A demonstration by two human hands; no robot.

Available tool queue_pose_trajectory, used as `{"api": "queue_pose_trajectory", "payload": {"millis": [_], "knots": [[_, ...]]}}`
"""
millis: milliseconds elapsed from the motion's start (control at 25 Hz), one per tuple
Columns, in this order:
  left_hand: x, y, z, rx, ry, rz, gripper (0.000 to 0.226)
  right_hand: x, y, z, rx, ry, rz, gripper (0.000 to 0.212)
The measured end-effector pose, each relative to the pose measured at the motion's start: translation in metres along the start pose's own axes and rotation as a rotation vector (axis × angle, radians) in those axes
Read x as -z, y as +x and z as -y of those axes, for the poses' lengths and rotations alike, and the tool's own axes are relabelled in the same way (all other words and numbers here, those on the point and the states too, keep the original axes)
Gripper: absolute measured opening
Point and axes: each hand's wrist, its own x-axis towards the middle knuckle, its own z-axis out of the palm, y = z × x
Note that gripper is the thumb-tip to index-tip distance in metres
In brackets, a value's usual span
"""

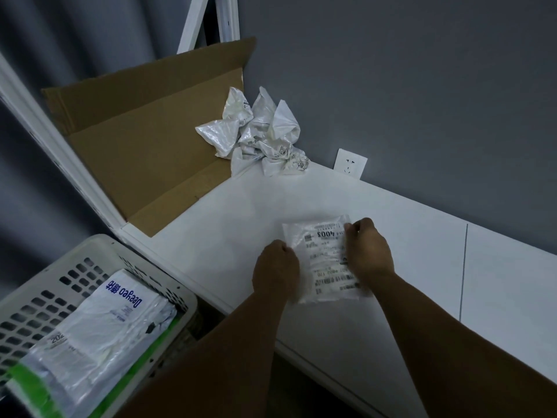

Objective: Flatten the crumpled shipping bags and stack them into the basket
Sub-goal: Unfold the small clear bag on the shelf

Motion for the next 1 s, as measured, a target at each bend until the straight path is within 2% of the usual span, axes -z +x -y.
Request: {"api": "queue_pose_trajectory", "payload": {"millis": [200,320,400,480,560,680,760,880,1000], "knots": [[-0.008,0.010,0.006,0.043,-0.015,-0.026,0.015,-0.012,-0.003,-0.006,-0.011,-0.014,0.109,0.044],[-0.008,0.012,0.012,0.098,0.003,-0.044,0.013,-0.020,-0.006,-0.008,0.019,-0.232,0.114,0.046],[-0.008,0.015,0.015,0.116,0.007,-0.039,0.014,-0.024,-0.010,-0.006,0.113,-0.420,0.041,0.045],[-0.007,0.017,0.018,0.121,-0.004,-0.036,0.015,-0.035,-0.014,-0.001,0.329,-0.479,0.026,0.047],[-0.008,0.018,0.020,0.110,-0.004,-0.025,0.016,-0.053,-0.014,0.006,0.494,-0.502,0.127,0.058],[-0.009,0.020,0.023,0.082,0.015,-0.001,0.016,-0.076,-0.010,0.003,0.532,-0.585,0.255,0.088],[-0.009,0.023,0.026,0.062,0.044,-0.007,0.017,-0.085,-0.008,-0.006,0.537,-0.620,0.272,0.096],[-0.011,0.026,0.029,0.046,0.067,-0.011,0.015,-0.095,-0.012,-0.014,0.524,-0.594,0.230,0.092],[-0.013,0.025,0.031,0.036,0.083,-0.024,0.012,-0.101,-0.012,-0.018,0.498,-0.587,0.215,0.073]]}}
